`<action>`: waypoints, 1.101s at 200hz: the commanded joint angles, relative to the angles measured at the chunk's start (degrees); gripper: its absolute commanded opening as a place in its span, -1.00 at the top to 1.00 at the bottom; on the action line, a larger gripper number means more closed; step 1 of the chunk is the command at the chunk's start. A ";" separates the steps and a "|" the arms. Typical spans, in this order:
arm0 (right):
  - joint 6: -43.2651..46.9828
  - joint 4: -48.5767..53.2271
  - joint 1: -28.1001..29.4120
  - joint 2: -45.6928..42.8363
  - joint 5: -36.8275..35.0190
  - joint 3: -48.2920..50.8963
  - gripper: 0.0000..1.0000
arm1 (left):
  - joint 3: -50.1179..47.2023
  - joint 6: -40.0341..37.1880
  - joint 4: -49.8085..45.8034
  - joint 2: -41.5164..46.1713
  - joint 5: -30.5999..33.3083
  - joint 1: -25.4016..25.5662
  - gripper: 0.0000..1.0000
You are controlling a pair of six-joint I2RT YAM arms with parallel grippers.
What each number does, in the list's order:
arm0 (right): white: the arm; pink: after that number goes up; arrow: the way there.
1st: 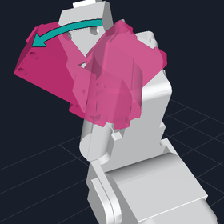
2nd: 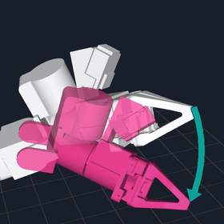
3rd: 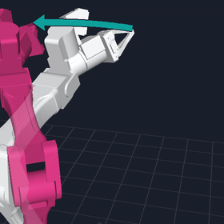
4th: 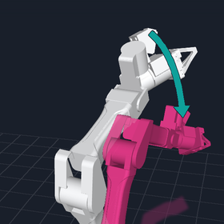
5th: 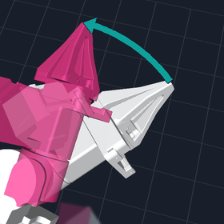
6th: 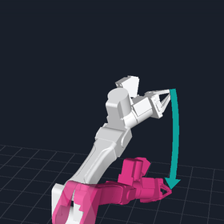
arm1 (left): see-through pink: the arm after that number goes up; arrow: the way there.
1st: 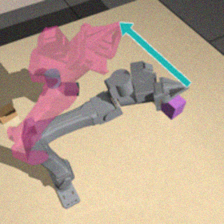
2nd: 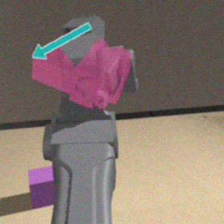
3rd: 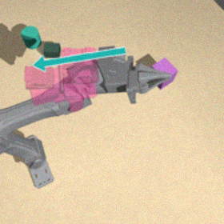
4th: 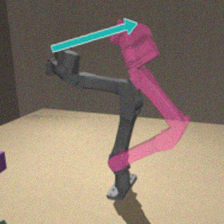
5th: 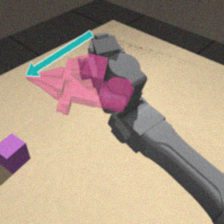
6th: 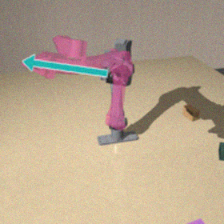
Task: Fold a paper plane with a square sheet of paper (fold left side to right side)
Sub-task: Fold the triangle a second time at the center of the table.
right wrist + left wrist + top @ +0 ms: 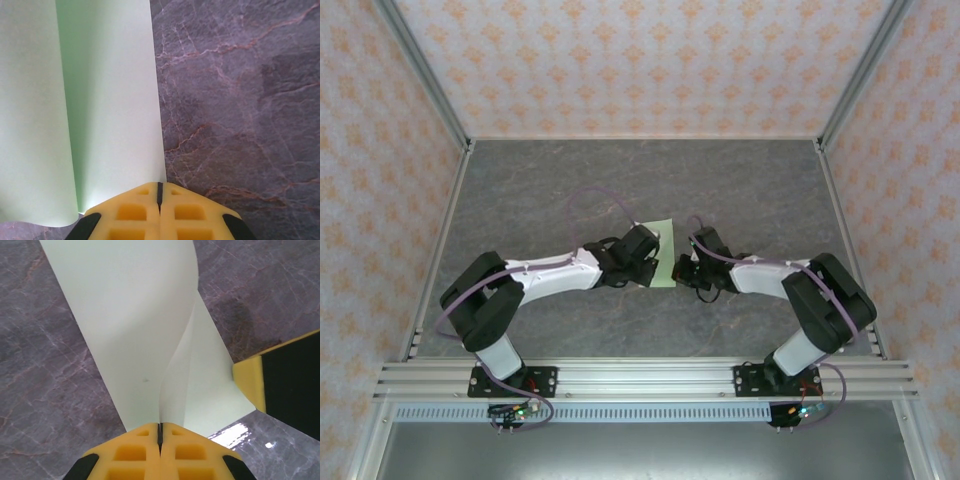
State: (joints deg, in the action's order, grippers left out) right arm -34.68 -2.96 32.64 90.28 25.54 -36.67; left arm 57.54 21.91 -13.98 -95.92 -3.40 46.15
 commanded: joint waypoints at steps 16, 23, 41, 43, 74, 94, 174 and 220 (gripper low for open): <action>0.79 3.94 1.19 4.19 -1.85 -0.23 0.93 | 1.03 -1.32 -0.06 -1.70 1.14 -2.41 1.00; 0.84 4.23 1.24 4.43 -1.73 -0.38 0.93 | 1.11 -1.26 0.45 -1.96 0.63 -2.70 1.00; 1.18 5.53 1.28 5.12 -1.68 -1.03 0.93 | 1.08 -1.07 1.40 -2.66 -0.08 -3.29 1.00; 1.25 5.65 1.28 5.13 -1.69 -1.10 0.92 | 1.08 -1.01 1.43 -2.73 -0.17 -3.27 1.00; 1.78 7.04 1.38 5.30 -1.99 -1.48 0.93 | 1.60 -1.28 1.34 -3.70 -0.03 -3.61 1.00; 1.89 7.53 1.37 5.25 -2.25 -1.39 0.93 | 2.00 -1.28 1.50 -4.27 0.06 -3.91 1.00; 2.58 8.83 1.41 4.87 -2.95 -1.40 0.93 | 5.72 -1.81 -0.34 -7.97 1.51 -4.50 1.00; 2.68 9.00 1.41 4.68 -2.86 -1.38 0.92 | 6.28 -1.86 -0.61 -9.09 1.83 -4.67 1.00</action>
State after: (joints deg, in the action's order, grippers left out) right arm -32.97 -0.01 32.99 91.83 25.43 -39.24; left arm 62.19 20.93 -13.54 -104.53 -3.81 42.22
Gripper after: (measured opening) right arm 0.066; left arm 0.059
